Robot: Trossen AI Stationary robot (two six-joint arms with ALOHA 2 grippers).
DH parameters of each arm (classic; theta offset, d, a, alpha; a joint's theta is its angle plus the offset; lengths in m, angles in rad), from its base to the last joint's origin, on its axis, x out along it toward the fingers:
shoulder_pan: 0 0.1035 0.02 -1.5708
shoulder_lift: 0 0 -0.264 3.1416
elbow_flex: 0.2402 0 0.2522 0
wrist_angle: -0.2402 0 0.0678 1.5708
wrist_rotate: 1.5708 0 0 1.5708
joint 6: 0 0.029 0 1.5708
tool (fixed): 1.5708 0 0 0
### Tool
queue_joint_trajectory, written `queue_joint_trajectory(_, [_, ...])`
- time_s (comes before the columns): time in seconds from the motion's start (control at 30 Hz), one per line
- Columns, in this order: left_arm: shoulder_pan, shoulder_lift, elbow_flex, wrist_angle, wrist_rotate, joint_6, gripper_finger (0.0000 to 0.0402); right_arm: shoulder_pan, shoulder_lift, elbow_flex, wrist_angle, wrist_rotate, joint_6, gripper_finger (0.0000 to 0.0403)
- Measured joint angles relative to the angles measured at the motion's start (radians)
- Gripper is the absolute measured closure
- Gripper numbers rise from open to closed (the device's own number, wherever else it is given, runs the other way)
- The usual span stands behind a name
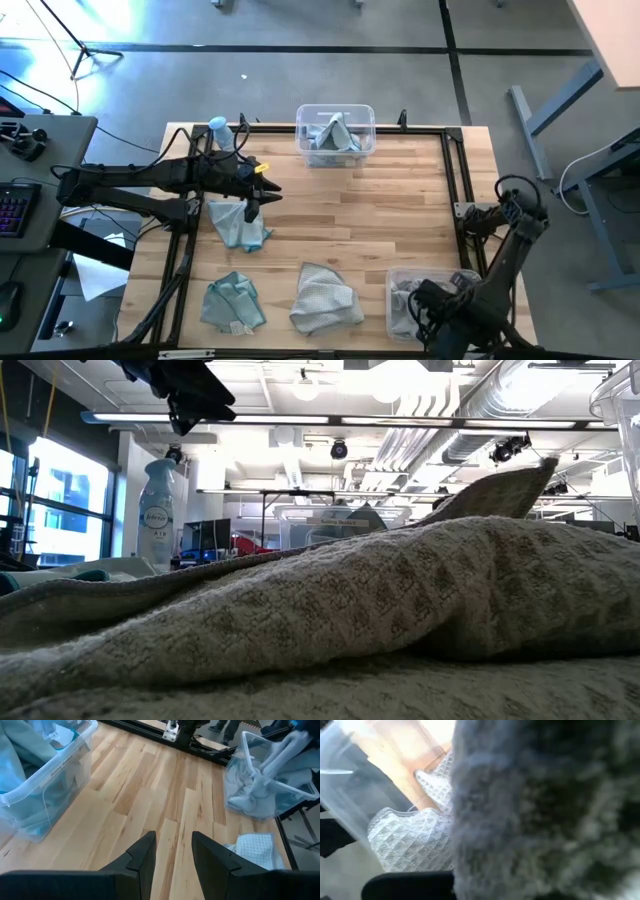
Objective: Sort microfiber towel by color & place in baskets
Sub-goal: Put the gray towel into the bottom transparent bin
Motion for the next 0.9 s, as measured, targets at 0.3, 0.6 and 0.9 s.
queue_joint_trajectory(0.3, [0.0,0.0,0.0,0.032,0.0,-0.001,0.0287,-0.004,0.0,-0.248,0.234,-0.009,-0.096,0.0401])
queue_joint_trajectory(0.6, [0.0,0.0,0.0,0.052,-0.01,-0.001,0.0287,-0.009,-0.008,-0.367,0.377,-0.016,-0.068,0.0372])
queue_joint_trajectory(0.9, [0.0,0.0,0.0,0.052,-0.012,-0.001,0.0287,-0.01,-0.067,-0.306,0.249,0.013,0.001,0.0273])
